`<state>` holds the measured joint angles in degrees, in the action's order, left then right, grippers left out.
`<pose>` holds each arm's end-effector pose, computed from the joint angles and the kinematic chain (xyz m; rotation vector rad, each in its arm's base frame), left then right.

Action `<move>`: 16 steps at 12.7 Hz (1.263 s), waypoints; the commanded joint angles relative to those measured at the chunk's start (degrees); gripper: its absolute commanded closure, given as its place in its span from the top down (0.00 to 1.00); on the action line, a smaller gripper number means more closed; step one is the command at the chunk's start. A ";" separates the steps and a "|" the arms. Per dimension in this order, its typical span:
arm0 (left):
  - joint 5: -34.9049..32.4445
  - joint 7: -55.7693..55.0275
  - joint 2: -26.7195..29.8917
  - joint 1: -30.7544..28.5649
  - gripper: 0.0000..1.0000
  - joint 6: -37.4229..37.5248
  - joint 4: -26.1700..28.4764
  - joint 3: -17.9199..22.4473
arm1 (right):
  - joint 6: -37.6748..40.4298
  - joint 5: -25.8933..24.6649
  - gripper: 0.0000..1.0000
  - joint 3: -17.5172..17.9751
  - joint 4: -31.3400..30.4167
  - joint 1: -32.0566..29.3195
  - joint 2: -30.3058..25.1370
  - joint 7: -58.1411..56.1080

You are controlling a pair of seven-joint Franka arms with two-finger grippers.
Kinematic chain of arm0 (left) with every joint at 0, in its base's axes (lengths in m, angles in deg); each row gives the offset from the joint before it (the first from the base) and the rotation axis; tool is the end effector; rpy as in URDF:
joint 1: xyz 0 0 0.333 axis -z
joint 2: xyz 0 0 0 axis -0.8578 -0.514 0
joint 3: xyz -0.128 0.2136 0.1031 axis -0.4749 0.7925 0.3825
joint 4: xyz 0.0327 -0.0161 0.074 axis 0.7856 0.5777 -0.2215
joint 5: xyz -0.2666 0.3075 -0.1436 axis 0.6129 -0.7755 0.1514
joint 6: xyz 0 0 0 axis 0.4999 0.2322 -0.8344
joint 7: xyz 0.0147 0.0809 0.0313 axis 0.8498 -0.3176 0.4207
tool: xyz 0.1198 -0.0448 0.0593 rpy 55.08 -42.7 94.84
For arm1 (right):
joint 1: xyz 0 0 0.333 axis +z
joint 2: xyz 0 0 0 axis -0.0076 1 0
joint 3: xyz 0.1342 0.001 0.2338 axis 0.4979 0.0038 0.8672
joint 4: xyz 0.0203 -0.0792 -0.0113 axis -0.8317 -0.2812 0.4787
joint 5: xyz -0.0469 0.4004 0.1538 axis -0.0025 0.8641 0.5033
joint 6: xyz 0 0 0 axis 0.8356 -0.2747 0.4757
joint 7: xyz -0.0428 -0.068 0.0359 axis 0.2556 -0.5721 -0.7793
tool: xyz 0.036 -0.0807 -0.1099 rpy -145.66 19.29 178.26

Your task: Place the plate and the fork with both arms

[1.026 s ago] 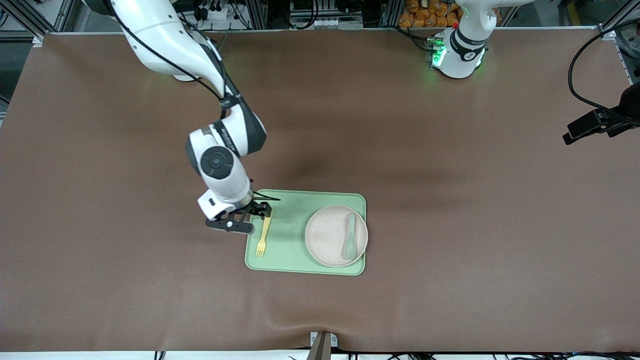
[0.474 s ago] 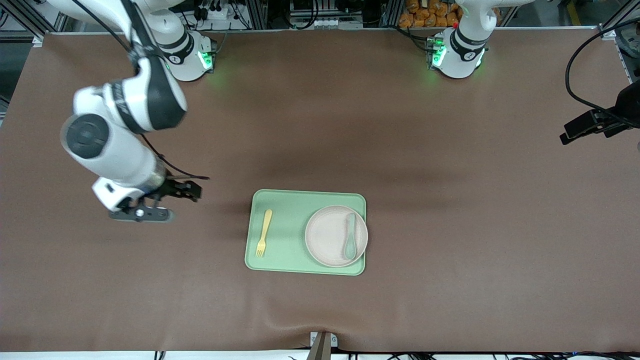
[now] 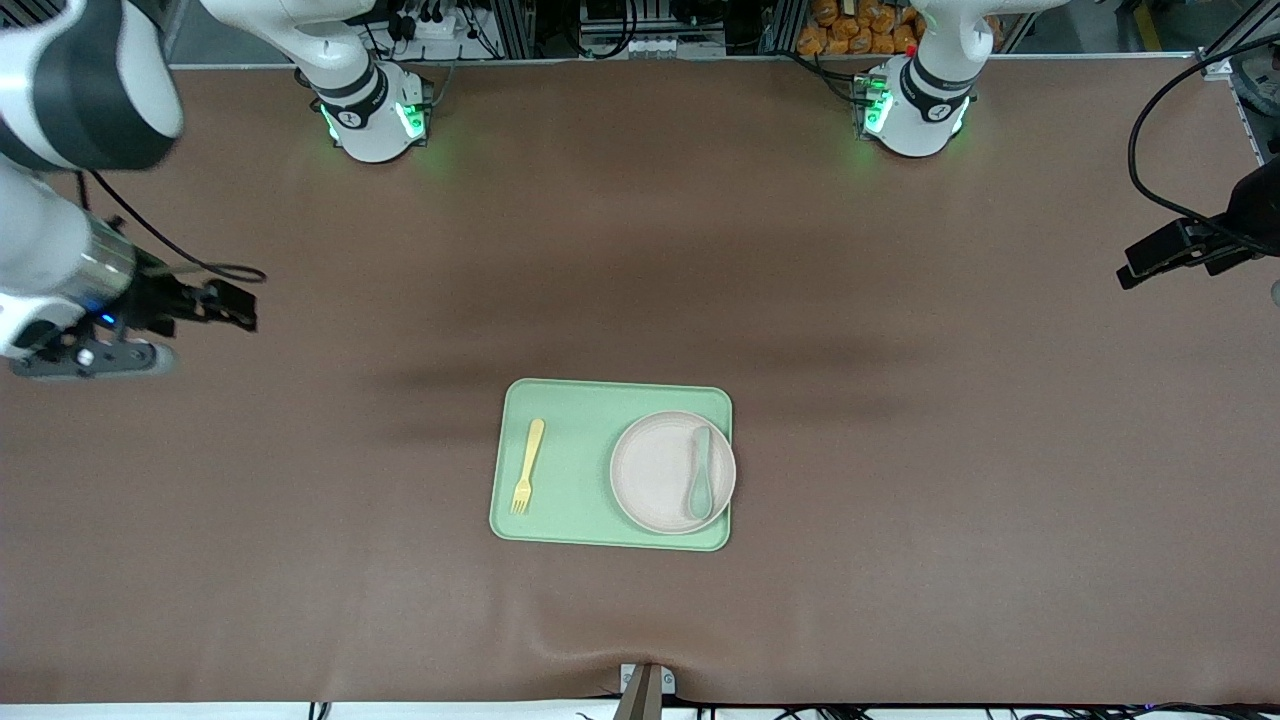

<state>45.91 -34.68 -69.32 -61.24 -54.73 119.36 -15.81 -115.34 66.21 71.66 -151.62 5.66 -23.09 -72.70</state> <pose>0.5998 -0.0005 0.5468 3.1081 0.2617 -0.0192 0.6125 0.0386 0.4907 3.1119 0.1086 -0.1764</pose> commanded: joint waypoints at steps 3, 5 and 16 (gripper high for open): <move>0.83 -0.87 1.19 -0.47 1.00 0.21 0.30 -0.08 | 10.00 -0.23 1.00 -0.07 9.23 -1.52 -2.27 -0.44; 0.83 -0.78 1.10 -0.47 1.00 0.21 0.21 -0.08 | 10.08 -0.14 1.00 -0.42 8.36 -2.40 -3.17 -0.35; -0.23 0.80 1.63 0.06 1.00 0.56 0.21 -2.71 | 6.13 -0.14 1.00 -0.34 2.99 -4.60 -6.33 -0.52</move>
<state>45.91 -34.41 -69.24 -61.06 -54.72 119.14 -18.35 -108.12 66.13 70.58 -146.32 1.89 -27.45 -72.74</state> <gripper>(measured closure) 0.000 0.000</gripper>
